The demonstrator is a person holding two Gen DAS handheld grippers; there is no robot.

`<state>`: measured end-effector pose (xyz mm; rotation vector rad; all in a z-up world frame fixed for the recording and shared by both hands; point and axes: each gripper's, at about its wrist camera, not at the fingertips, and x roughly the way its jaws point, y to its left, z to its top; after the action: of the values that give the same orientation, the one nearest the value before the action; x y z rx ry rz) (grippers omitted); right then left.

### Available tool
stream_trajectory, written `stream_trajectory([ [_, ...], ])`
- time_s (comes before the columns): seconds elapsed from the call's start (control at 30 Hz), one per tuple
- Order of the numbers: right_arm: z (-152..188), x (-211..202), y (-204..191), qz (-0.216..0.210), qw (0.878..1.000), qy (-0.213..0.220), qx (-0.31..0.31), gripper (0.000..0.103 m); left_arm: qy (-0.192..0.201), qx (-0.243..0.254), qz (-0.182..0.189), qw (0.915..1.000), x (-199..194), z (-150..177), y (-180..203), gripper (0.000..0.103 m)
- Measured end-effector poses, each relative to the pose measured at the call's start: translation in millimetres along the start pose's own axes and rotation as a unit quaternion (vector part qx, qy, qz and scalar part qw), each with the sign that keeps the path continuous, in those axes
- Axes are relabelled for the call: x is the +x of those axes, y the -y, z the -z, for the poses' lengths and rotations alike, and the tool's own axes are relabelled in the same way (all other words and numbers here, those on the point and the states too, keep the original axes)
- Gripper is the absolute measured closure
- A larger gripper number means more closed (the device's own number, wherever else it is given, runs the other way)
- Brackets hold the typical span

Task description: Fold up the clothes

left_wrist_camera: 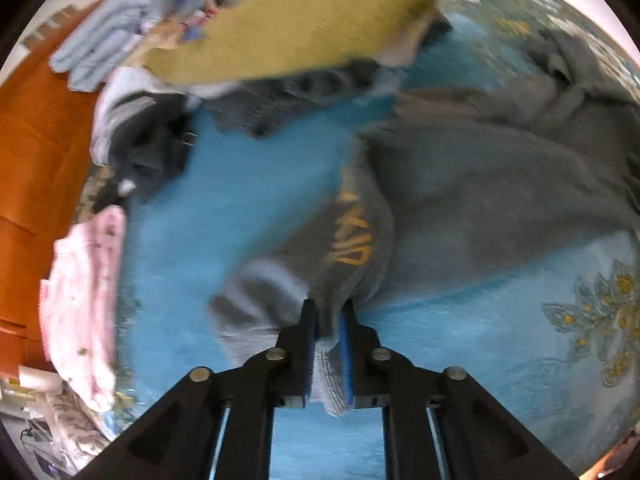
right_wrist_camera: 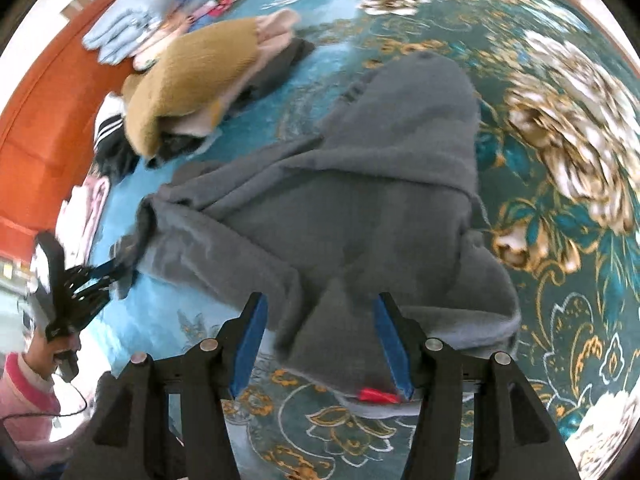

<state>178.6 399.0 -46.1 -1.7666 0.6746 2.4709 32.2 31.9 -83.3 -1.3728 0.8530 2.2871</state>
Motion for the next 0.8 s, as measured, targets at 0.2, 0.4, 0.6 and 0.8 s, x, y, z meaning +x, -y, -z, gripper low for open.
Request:
stream_trajectory([
  [0.2,-6,6,1,-0.020,1.000,0.001,0.023,0.046,0.084,-0.065,-0.089,0.9904,-45,20,-83,0.093],
  [0.4,-2,21,-9,-0.031,0.999,-0.018,0.017,0.046,0.063,-0.136,-0.106,0.9830,-35,65,-131,0.092],
  [0.6,8,35,-15,-0.039,0.998,-0.042,0.017,0.046,-0.004,-0.174,-0.081,0.9815,-4,98,-118,0.089],
  [0.8,11,38,-21,-0.041,0.998,-0.047,0.012,0.046,-0.030,-0.249,-0.051,0.9668,-10,111,-121,0.067],
])
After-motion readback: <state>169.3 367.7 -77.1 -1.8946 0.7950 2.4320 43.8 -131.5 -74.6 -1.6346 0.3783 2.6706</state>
